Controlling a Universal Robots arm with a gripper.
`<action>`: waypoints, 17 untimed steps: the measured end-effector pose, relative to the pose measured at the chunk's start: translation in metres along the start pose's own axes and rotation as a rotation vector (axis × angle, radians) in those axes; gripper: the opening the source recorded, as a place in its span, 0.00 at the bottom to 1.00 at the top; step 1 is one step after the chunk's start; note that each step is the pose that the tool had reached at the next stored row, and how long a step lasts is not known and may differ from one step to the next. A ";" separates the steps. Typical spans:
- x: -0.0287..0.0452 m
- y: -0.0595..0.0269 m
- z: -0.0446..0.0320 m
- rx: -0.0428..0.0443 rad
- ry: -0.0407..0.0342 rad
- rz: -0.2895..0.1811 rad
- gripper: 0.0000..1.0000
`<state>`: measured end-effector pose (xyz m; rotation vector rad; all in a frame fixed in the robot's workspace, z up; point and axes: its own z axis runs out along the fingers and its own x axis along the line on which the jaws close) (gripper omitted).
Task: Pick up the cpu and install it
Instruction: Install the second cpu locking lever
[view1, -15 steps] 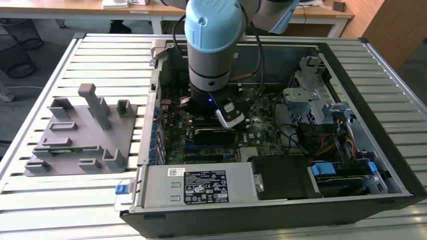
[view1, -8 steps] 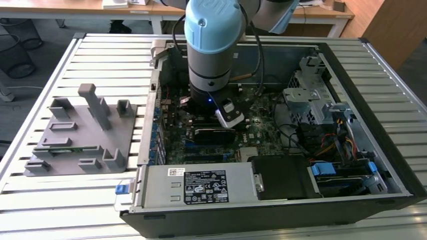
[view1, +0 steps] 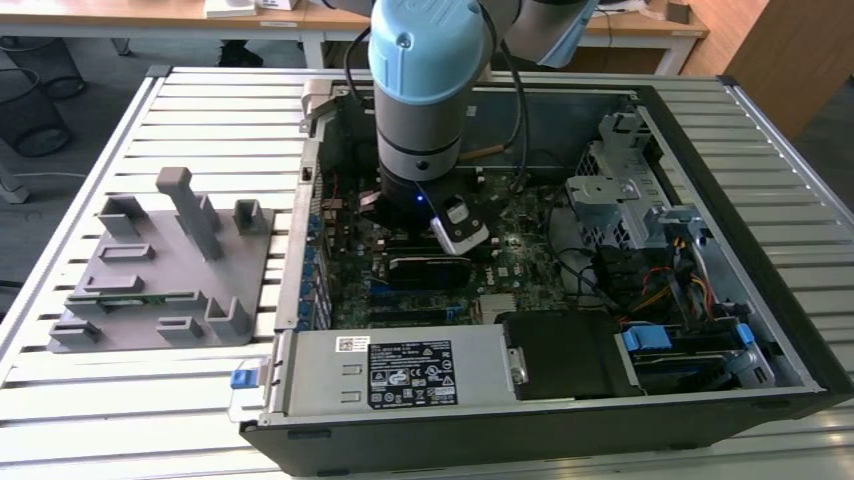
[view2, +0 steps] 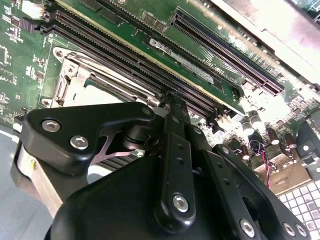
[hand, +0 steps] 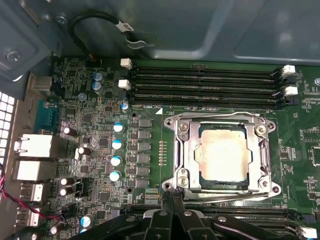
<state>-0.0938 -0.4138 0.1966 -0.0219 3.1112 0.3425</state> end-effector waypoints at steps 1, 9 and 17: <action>0.0000 0.0000 -0.0003 0.0001 0.0001 0.000 0.11; 0.0000 0.0004 -0.0033 -0.0003 0.0000 0.000 0.11; 0.0000 -0.0061 -0.0048 -0.0132 0.0003 0.000 0.11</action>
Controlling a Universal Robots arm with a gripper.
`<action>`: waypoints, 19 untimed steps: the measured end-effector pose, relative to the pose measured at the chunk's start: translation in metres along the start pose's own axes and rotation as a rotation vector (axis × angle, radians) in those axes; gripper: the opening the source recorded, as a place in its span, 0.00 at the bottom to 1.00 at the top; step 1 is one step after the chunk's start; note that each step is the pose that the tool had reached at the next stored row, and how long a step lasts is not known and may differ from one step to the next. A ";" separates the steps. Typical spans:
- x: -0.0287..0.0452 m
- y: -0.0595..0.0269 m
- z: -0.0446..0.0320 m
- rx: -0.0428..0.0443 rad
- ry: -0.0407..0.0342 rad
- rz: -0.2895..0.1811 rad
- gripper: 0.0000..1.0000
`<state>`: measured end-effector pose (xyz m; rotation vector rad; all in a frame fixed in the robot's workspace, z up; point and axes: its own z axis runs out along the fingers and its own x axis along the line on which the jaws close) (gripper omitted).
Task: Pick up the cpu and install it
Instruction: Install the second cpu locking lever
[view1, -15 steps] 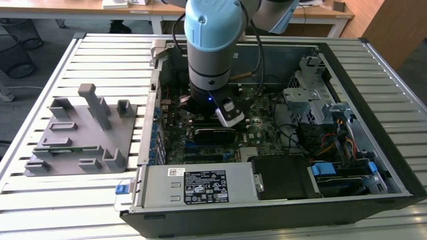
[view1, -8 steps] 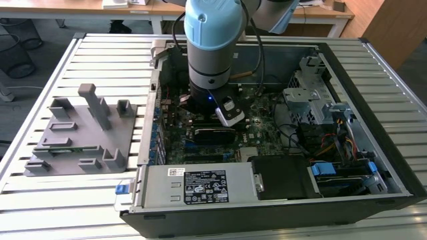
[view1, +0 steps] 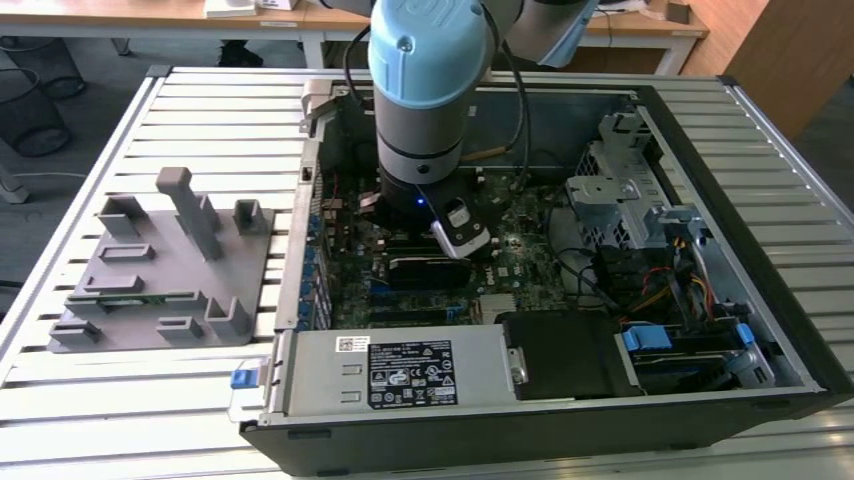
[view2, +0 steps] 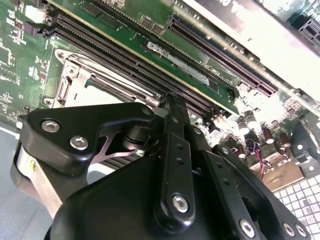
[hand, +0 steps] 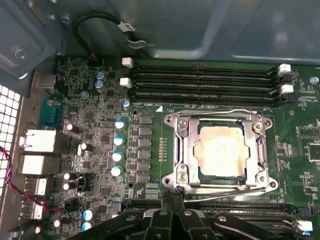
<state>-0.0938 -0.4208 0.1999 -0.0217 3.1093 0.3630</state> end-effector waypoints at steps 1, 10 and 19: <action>0.0000 -0.0007 -0.0002 -0.0006 0.0000 0.000 0.11; 0.0001 -0.0023 0.0004 -0.0017 0.0002 0.000 0.11; 0.0001 -0.0027 0.0044 -0.0182 0.0000 0.000 0.11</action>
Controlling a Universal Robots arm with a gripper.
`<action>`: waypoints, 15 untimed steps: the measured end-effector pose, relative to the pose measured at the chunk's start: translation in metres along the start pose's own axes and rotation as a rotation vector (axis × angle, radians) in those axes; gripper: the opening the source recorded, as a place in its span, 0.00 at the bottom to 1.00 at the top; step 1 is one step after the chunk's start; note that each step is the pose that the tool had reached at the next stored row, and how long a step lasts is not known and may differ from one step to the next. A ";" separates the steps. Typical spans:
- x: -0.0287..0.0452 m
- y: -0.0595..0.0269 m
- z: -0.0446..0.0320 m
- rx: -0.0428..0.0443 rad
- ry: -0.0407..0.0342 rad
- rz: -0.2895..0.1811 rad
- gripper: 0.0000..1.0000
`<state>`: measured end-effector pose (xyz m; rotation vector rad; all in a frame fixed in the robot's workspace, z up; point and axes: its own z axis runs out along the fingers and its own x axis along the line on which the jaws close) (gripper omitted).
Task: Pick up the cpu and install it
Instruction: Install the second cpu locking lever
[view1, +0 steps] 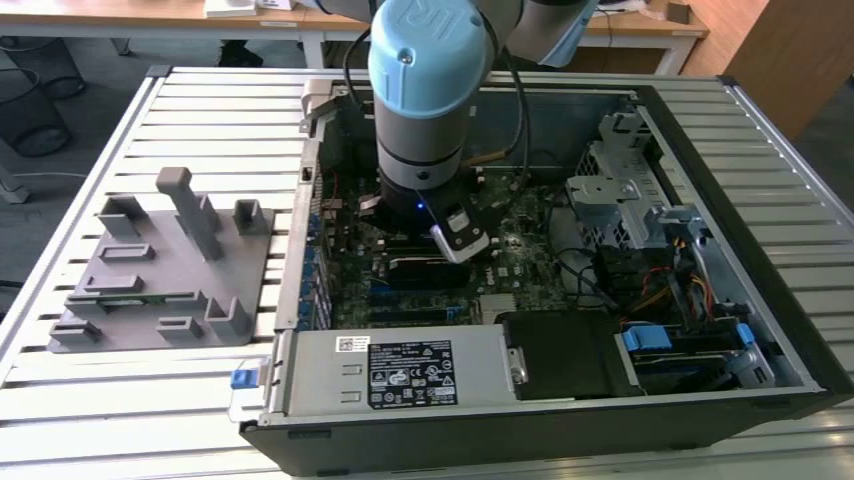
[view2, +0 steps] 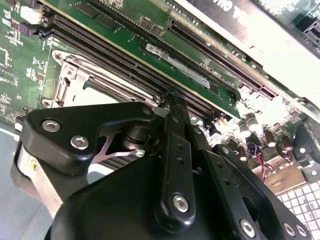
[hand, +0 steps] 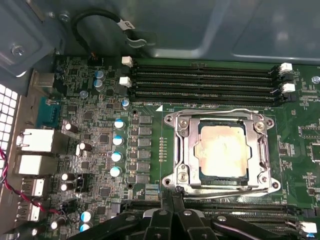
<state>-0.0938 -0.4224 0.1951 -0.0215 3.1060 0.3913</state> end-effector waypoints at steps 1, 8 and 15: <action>0.0000 0.0000 0.0003 -0.0031 -0.0001 0.000 0.11; 0.0000 -0.0002 0.0024 -0.0131 0.0000 0.000 0.11; 0.0000 0.0005 0.0038 -0.0208 -0.0002 0.000 0.11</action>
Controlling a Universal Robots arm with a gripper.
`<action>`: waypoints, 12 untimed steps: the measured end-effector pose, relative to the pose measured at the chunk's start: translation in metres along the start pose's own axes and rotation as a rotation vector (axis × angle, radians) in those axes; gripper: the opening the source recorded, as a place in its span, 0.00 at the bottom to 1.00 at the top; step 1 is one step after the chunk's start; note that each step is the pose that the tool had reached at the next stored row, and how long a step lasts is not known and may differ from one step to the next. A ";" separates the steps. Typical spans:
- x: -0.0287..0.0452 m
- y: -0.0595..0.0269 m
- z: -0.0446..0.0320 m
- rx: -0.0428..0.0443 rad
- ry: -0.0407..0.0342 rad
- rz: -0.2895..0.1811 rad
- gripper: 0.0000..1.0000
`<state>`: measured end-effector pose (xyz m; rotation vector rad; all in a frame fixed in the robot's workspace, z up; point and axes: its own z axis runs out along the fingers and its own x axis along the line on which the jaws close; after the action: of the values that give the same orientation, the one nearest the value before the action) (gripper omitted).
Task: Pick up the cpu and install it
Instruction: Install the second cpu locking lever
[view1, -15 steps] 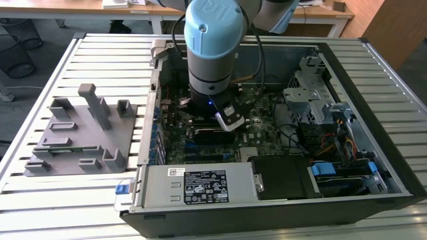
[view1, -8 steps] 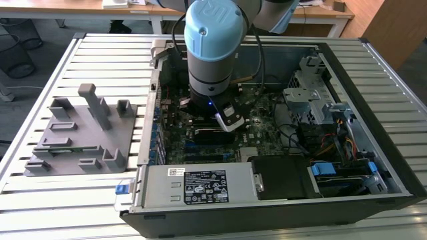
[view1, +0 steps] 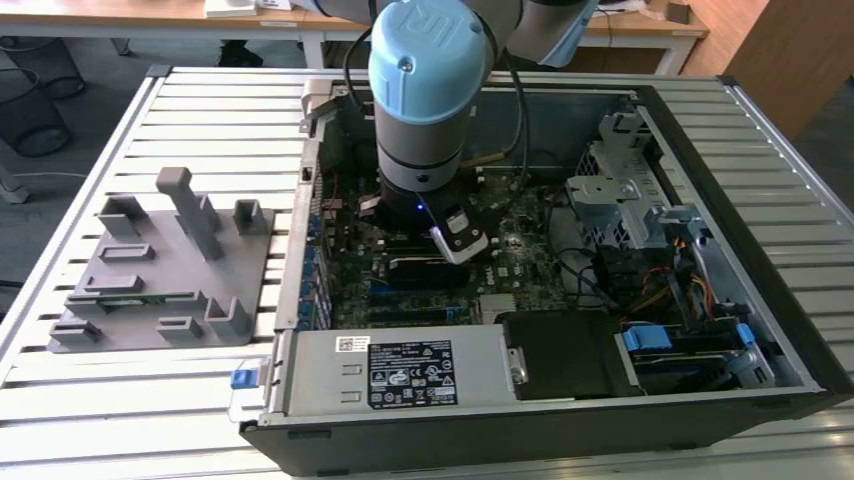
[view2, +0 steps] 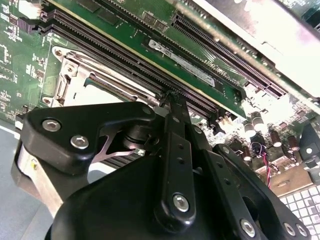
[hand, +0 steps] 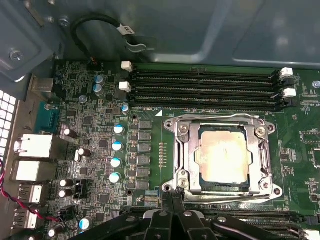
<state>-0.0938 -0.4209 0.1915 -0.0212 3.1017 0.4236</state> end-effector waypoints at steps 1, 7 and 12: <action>0.0001 0.0000 0.0001 -0.0015 0.0000 0.000 0.11; 0.0000 0.0005 0.0014 -0.0143 -0.0013 0.000 0.11; 0.0001 0.0004 0.0007 -0.0157 -0.0004 0.000 0.11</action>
<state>-0.0939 -0.4203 0.1909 -0.0212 3.0980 0.4478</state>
